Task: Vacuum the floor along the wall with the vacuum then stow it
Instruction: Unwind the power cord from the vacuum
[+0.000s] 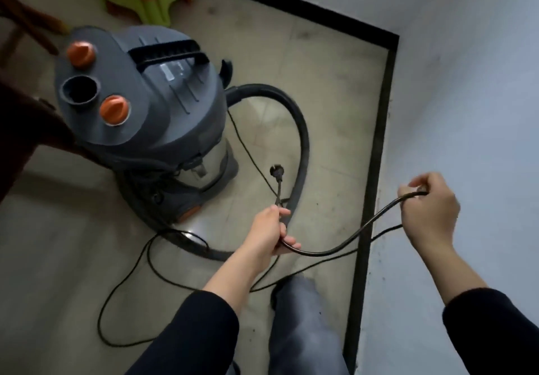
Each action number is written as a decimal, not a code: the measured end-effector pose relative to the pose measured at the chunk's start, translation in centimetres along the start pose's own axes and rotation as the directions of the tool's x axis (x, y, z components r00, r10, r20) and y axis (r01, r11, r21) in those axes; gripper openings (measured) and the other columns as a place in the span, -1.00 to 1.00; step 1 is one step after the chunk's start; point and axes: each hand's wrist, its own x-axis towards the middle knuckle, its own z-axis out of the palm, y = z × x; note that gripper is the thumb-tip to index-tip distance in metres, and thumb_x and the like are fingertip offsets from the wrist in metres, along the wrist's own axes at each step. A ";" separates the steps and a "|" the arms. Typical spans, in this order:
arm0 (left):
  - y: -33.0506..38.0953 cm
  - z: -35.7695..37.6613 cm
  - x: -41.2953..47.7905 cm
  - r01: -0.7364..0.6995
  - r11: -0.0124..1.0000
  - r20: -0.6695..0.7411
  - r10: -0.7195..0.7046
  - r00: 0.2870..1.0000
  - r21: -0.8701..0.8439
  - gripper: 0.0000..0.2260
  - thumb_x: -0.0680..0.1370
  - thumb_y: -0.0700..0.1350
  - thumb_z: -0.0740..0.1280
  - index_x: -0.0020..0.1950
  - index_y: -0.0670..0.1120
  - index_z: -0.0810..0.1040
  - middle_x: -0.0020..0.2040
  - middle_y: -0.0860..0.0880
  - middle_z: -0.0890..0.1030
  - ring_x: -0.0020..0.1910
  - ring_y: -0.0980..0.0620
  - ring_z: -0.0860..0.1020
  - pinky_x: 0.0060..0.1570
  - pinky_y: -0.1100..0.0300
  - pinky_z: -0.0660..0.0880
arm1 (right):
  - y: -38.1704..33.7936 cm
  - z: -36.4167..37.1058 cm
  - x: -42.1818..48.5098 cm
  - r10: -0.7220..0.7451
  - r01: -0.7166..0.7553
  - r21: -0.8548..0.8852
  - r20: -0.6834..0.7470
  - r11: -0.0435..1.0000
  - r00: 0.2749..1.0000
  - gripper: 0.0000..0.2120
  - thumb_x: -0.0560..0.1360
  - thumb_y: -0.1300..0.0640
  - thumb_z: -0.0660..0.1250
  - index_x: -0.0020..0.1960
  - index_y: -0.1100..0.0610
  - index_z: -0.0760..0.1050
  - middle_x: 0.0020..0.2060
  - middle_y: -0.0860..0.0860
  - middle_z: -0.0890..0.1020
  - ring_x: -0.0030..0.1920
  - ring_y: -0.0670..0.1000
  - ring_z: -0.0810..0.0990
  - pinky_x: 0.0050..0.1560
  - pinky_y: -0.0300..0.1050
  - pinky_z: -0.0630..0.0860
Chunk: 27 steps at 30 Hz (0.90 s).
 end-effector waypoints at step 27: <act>22.7 33.9 14.2 -0.647 0.581 0.446 0.469 0.762 0.494 -0.79 0.69 -0.10 0.09 0.04 -0.06 0.50 -0.43 0.09 0.26 -0.53 0.20 0.23 -0.49 0.38 0.21 | -0.9 -2.6 38.2 0.168 -0.568 0.512 0.629 0.645 0.759 -0.76 0.58 -0.01 0.25 0.15 0.10 0.53 0.10 0.02 0.64 0.16 -0.03 0.55 0.23 0.12 0.35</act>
